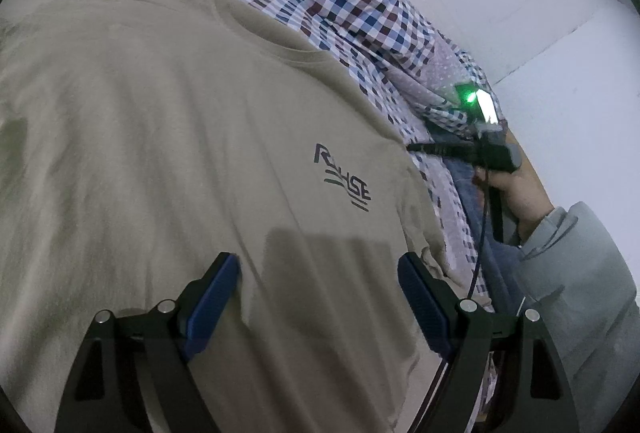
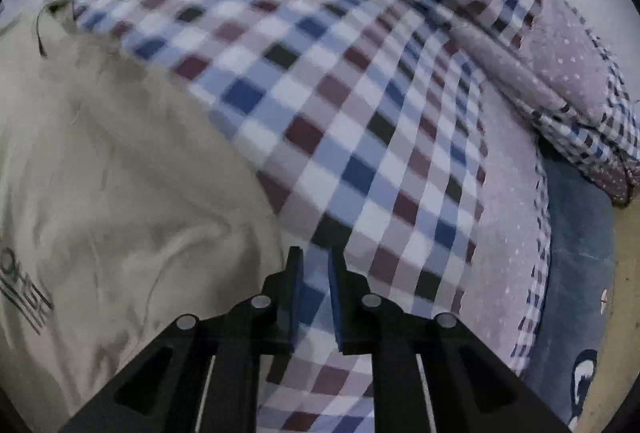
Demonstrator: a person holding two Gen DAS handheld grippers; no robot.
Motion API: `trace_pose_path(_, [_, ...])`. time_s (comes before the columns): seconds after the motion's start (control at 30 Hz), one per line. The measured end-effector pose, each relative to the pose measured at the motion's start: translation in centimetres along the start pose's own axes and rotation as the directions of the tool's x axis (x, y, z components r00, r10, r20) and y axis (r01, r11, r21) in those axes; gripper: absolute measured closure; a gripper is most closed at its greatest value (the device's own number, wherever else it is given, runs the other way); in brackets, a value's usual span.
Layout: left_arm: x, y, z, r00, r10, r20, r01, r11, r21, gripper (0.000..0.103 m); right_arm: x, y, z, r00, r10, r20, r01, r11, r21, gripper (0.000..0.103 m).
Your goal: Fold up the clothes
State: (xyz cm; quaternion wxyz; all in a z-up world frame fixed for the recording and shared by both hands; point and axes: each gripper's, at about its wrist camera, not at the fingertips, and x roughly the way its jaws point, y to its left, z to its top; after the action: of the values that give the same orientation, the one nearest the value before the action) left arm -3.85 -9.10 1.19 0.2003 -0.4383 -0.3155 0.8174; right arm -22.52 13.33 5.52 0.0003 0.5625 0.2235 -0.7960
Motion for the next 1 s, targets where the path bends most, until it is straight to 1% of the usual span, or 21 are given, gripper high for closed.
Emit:
trace_pose_path(0.03, [0.0, 0.0, 0.0, 1.000, -0.002, 0.000, 0.002, 1.000, -0.003, 0.017, -1.1, -0.1, 0.7, 0.997, 0.044, 0.058, -0.045, 0.999, 0.023, 0.089])
trace_pose_path(0.07, [0.0, 0.0, 0.1, 1.000, -0.003, 0.001, 0.003, 1.000, -0.005, 0.017, -1.7, 0.2, 1.6, 0.991, 0.080, 0.105, -0.084, 0.996, 0.034, 0.084])
trace_pose_path(0.1, [0.0, 0.1, 0.1, 1.000, -0.004, 0.001, 0.004, 1.000, -0.006, 0.017, -2.3, 0.4, 2.1, 0.984, 0.113, 0.141, -0.119, 0.992, 0.038, 0.081])
trace_pose_path(0.13, [0.0, 0.1, 0.1, 1.000, -0.004, 0.001, 0.004, 1.000, -0.006, 0.017, -3.0, 0.9, 2.9, 0.966, 0.181, 0.187, -0.191, 0.981, 0.039, 0.072])
trace_pose_path(0.17, [0.0, 0.1, 0.1, 1.000, -0.004, 0.001, 0.004, 1.000, -0.005, 0.017, -3.6, 1.4, 3.6, 0.942, 0.245, 0.230, -0.261, 0.965, 0.038, 0.061])
trace_pose_path(0.2, [0.1, 0.1, 0.1, 1.000, -0.005, 0.001, 0.005, 1.000, -0.006, 0.017, -3.7, 2.1, 4.3, 0.921, 0.300, 0.249, -0.318, 0.947, 0.035, 0.059])
trace_pose_path(0.27, [0.1, 0.1, 0.1, 1.000, -0.007, 0.001, 0.007, 1.000, -0.009, 0.017, -3.8, 3.4, 5.6, 0.872, 0.400, 0.283, -0.424, 0.905, 0.025, 0.059])
trace_pose_path(0.33, [0.1, 0.2, 0.2, 1.000, -0.014, -0.001, 0.014, 1.000, -0.014, 0.017, -3.1, 4.9, 6.5, 0.877, 0.403, 0.263, -0.421, 0.907, 0.011, 0.059])
trace_pose_path(0.37, [0.1, 0.2, 0.2, 1.000, -0.017, -0.001, 0.017, 1.000, -0.018, 0.017, -2.4, 5.6, 7.0, 0.887, 0.393, 0.242, -0.405, 0.914, -0.001, 0.059])
trace_pose_path(0.47, [0.1, 0.2, 0.4, 1.000, -0.029, -0.001, 0.029, 0.999, -0.032, 0.017, -0.7, 7.9, 7.8, 0.901, 0.383, 0.205, -0.377, 0.924, -0.071, 0.059])
trace_pose_path(0.53, [0.1, 0.3, 0.4, 0.999, -0.034, -0.001, 0.034, 0.999, -0.036, 0.017, -0.5, 9.3, 7.4, 0.895, 0.400, 0.198, -0.380, 0.916, -0.129, 0.058])
trace_pose_path(0.6, [0.2, 0.2, 0.4, 0.999, -0.035, -0.001, 0.035, 0.999, -0.036, 0.017, -1.4, 10.9, 5.8, 0.901, 0.380, 0.211, -0.332, 0.915, -0.230, 0.059])
trace_pose_path(0.63, [0.2, 0.1, 0.4, 0.999, -0.035, -0.001, 0.035, 0.999, -0.036, 0.017, -1.7, 11.2, 5.1, 0.898, 0.384, 0.216, -0.328, 0.909, -0.256, 0.058])
trace_pose_path(0.67, [0.2, 0.1, 0.4, 0.999, -0.034, 0.000, 0.034, 0.999, -0.036, 0.017, -2.2, 11.6, 4.1, 0.887, 0.410, 0.213, -0.342, 0.893, -0.293, 0.057])
trace_pose_path(0.7, [0.3, 0.0, 0.4, 0.999, -0.033, 0.001, 0.033, 0.999, -0.035, 0.017, -2.5, 11.8, 3.1, 0.884, 0.418, 0.210, -0.342, 0.883, -0.320, 0.057])
trace_pose_path(0.77, [0.4, -0.2, 0.4, 1.000, -0.029, 0.002, 0.029, 0.999, -0.030, 0.017, -3.1, 11.8, 1.7, 0.885, 0.420, 0.201, -0.334, 0.874, -0.352, 0.057])
trace_pose_path(0.8, [0.4, -0.2, 0.3, 1.000, -0.027, 0.003, 0.027, 0.999, -0.027, 0.017, -3.3, 11.5, 1.4, 0.880, 0.436, 0.191, -0.352, 0.866, -0.355, 0.057])
trace_pose_path(0.87, [0.5, -0.3, 0.3, 1.000, -0.023, 0.003, 0.023, 0.999, -0.023, 0.017, -3.9, 10.2, 1.2, 0.863, 0.470, 0.184, -0.394, 0.855, -0.337, 0.059])
trace_pose_path(0.9, [0.5, -0.4, 0.3, 1.000, -0.022, 0.003, 0.022, 1.000, -0.023, 0.017, -4.2, 9.4, 1.4, 0.856, 0.478, 0.195, -0.405, 0.856, -0.320, 0.059])
trace_pose_path(0.93, [0.6, -0.4, 0.4, 1.000, -0.021, 0.004, 0.021, 1.000, -0.023, 0.017, -4.6, 8.4, 1.7, 0.846, 0.488, 0.217, -0.417, 0.858, -0.300, 0.059])
trace_pose_path(1.0, [0.7, -0.2, 0.5, 1.000, -0.021, 0.003, 0.021, 1.000, -0.023, 0.017, -5.3, 6.0, 2.7, 0.818, 0.502, 0.282, -0.449, 0.863, -0.233, 0.059])
